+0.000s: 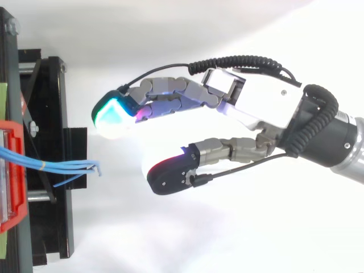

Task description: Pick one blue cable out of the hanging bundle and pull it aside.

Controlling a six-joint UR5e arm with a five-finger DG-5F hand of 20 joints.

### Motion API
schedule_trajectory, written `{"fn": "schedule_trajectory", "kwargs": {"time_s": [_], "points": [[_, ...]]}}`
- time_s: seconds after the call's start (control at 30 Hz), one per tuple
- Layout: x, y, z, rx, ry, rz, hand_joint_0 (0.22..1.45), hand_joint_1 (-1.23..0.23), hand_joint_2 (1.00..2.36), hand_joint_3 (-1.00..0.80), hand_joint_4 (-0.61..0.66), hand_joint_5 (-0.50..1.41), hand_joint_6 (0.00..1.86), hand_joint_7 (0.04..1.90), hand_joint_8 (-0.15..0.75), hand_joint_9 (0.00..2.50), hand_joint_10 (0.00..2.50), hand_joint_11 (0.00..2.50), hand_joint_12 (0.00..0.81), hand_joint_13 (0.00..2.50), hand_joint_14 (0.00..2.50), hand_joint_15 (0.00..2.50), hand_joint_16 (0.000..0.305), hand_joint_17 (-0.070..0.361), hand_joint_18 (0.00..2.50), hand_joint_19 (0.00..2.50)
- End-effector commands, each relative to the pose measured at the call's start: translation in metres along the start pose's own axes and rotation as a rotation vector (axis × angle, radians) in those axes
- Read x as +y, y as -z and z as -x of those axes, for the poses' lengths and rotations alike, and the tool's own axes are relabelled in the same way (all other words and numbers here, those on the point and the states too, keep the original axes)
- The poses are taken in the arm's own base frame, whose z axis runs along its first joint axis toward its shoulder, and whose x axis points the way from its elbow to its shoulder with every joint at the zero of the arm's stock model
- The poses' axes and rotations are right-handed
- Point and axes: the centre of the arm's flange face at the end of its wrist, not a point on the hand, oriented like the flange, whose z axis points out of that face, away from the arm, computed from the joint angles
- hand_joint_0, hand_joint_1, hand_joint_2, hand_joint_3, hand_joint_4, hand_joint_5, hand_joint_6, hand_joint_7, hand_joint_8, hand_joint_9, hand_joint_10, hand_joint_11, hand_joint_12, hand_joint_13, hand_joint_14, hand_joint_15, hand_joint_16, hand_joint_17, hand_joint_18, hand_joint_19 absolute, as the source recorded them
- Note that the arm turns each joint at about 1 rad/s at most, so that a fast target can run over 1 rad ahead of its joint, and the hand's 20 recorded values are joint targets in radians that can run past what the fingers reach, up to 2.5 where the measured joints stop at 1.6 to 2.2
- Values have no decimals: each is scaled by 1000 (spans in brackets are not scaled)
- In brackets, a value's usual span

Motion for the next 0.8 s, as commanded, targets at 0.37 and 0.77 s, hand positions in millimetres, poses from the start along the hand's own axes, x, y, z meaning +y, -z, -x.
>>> {"fn": "schedule_trajectory", "kwargs": {"time_s": [0.37, 0.77], "points": [[-32, -48, -42, 68, -94, -63, 534, -533, 1000, -498, 229, -194, 502, 702, 252, 635, 4, 137, 275, 384, 4, 78, 41, 92, 273, 128], [-30, -59, -57, 70, -115, 20, 535, -530, 1000, -500, 228, -192, 502, 697, 253, 653, 5, 148, 277, 408, 4, 99, 41, 92, 306, 144]]}}
